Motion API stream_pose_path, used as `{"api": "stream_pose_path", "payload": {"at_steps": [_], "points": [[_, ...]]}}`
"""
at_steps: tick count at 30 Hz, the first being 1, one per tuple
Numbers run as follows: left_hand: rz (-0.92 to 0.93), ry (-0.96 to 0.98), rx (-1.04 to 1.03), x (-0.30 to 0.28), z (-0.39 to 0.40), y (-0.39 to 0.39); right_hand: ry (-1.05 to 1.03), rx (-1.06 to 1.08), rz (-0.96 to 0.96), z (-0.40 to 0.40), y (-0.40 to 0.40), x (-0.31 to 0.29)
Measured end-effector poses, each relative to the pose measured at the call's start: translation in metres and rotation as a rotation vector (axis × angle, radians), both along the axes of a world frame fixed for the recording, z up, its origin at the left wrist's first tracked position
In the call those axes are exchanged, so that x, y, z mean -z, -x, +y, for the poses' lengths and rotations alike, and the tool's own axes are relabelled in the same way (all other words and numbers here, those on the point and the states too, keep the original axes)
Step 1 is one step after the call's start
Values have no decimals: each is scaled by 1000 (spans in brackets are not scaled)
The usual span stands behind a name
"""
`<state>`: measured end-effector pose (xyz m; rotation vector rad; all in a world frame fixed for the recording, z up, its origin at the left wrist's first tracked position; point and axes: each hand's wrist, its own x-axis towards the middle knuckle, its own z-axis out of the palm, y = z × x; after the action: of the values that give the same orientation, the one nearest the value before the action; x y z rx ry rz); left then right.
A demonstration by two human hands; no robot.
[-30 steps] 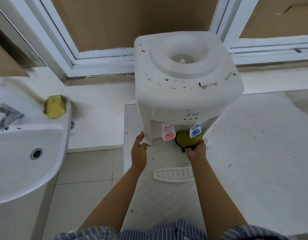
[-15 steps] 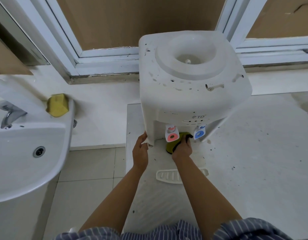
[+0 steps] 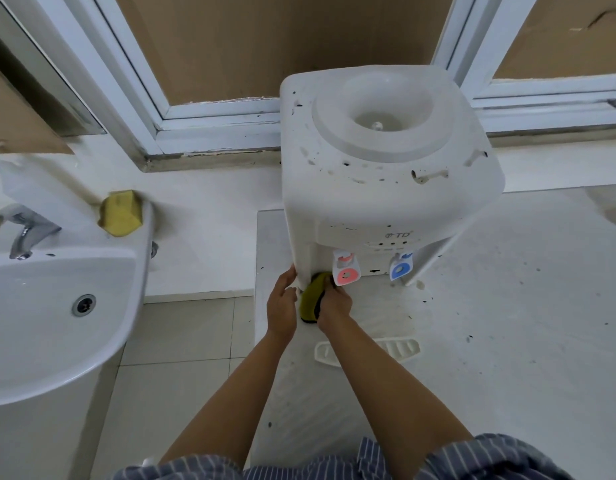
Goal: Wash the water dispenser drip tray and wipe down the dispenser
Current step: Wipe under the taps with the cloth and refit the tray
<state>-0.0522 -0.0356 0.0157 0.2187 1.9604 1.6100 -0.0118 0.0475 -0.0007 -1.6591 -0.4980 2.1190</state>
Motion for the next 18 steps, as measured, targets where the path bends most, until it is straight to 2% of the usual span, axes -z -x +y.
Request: {"api": "stream_pose_path", "payload": {"at_steps": [6, 12, 15, 18], "points": [[-19, -1, 9, -1, 0, 1, -140, -334, -159, 8, -9, 7], [-39, -15, 6, -1, 0, -1, -410, -366, -43, -5, -27, 15], [-40, -4, 16, -1, 0, -1, -564, -449, -146, -6, -27, 10], [-25, 10, 37, 1, 0, -1, -568, -606, -249, 1, -22, 16]]}}
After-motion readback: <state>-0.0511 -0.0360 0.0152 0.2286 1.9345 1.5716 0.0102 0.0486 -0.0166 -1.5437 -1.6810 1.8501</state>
